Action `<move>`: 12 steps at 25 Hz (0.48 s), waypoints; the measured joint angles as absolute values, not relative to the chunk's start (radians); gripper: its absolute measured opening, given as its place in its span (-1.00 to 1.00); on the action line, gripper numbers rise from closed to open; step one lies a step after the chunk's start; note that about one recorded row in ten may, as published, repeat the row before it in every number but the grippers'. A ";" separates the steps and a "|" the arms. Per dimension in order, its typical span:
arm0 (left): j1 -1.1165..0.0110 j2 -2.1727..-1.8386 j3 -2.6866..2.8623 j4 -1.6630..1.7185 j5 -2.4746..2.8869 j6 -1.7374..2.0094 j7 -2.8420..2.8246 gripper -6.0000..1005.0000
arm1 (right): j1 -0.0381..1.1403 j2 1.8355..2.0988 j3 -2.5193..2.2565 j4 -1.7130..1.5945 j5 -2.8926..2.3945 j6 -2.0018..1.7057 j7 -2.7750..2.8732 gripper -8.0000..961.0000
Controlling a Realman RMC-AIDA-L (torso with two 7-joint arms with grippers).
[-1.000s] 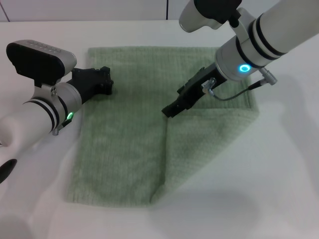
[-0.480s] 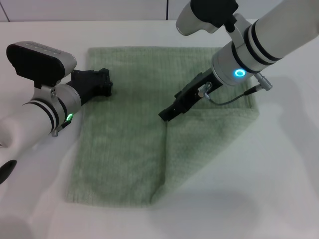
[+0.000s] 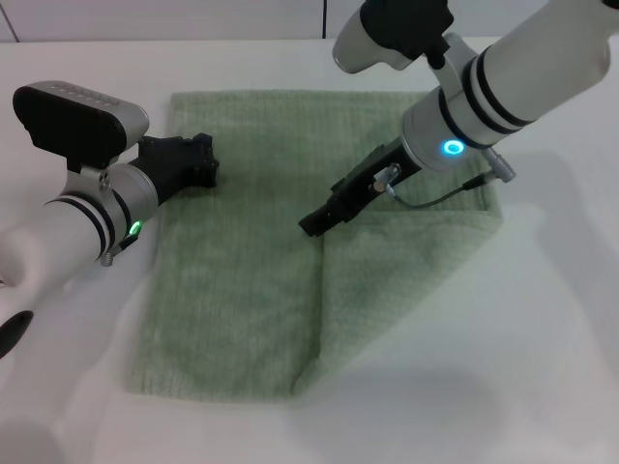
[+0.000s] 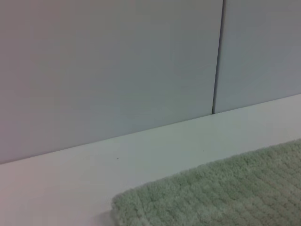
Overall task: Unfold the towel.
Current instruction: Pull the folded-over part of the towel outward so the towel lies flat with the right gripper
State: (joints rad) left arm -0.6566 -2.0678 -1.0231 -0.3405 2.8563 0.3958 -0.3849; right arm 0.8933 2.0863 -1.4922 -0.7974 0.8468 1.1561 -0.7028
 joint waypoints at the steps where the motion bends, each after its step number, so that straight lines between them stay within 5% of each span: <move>1: -0.657 -2.068 -1.023 -0.340 2.856 0.396 -0.385 -0.92 | 0.895 2.086 -1.498 -0.792 0.854 1.148 -0.702 0.55; 12: -0.651 -2.068 -1.023 -0.345 2.856 0.399 -0.383 -0.91 | 0.922 2.088 -1.533 -0.727 0.881 1.113 -0.694 0.54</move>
State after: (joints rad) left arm -0.6505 -2.0676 -1.0231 -0.3450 2.8562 0.3989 -0.3834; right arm 0.9219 2.0877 -1.5334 -0.7266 0.8805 1.1129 -0.6944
